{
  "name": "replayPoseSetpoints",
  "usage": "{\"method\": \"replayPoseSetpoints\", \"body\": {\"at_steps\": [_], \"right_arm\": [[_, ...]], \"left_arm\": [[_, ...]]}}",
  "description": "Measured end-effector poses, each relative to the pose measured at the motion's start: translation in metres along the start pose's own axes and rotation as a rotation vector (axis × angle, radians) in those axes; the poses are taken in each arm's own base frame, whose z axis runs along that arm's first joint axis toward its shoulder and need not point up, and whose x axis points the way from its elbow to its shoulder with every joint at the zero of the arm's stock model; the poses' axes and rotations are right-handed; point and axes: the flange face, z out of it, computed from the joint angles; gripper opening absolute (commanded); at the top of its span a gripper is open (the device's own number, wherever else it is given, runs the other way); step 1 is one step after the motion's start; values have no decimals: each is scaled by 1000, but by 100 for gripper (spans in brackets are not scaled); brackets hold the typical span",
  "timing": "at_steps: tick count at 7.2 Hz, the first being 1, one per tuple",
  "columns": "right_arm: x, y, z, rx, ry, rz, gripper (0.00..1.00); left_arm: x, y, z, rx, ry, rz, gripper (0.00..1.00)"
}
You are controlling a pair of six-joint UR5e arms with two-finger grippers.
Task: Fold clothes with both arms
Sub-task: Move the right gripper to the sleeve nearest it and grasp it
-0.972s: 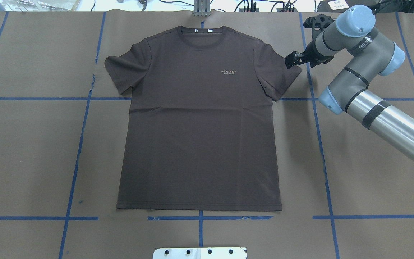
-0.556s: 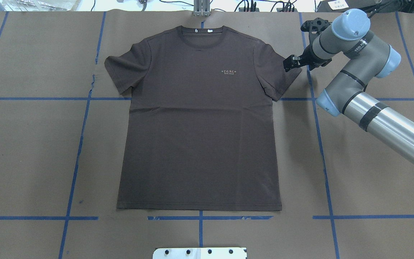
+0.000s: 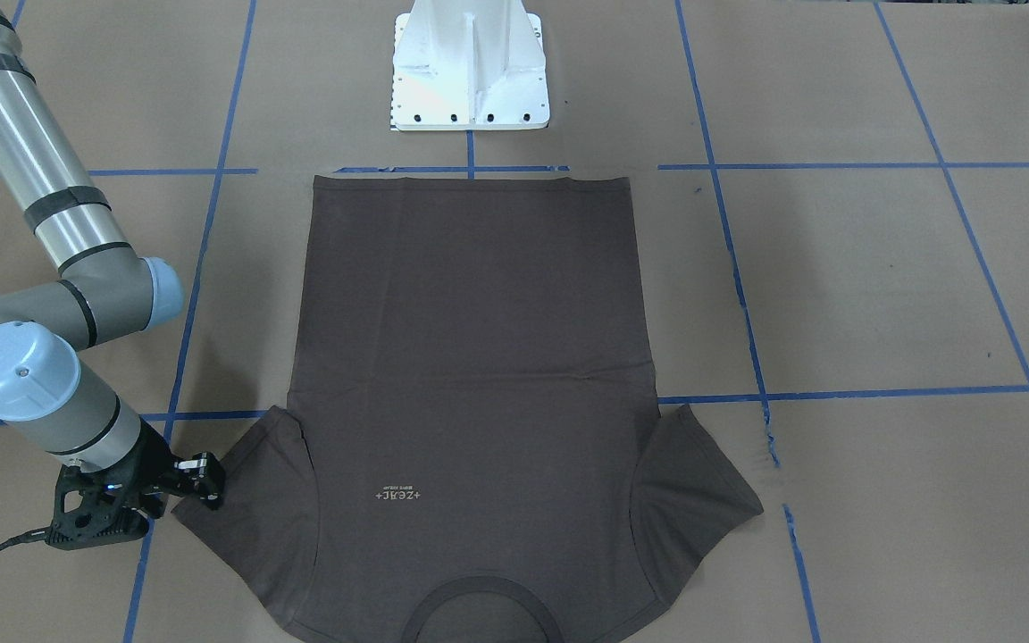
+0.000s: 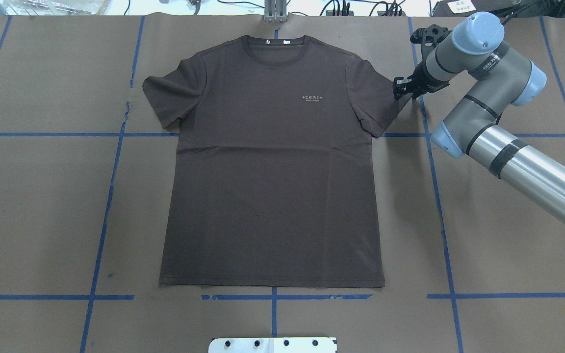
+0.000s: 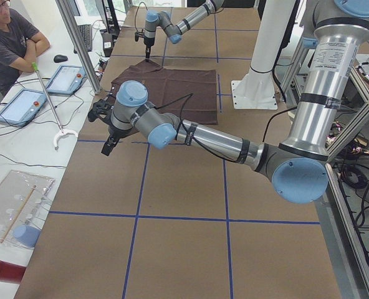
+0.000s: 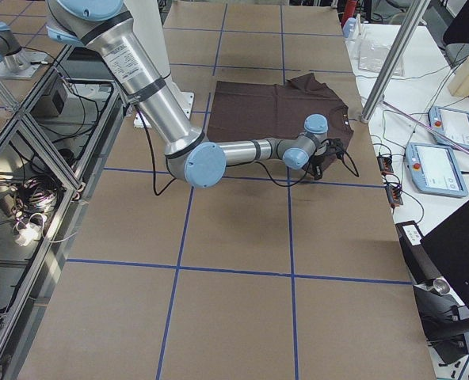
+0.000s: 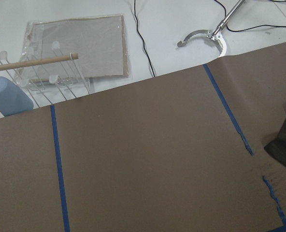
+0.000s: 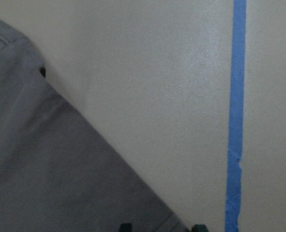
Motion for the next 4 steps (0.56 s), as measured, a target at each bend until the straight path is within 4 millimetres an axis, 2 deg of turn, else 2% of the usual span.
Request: {"method": "replayPoseSetpoints", "body": {"at_steps": [2, 4], "right_arm": [[-16, -10, -7, 0, -1, -4, 0], [-45, -26, -23, 19, -21, -8, 0]], "left_arm": [[0, 0, 0, 0, 0, 0, 100], [0, 0, 0, -1, 0, -1, 100]]}}
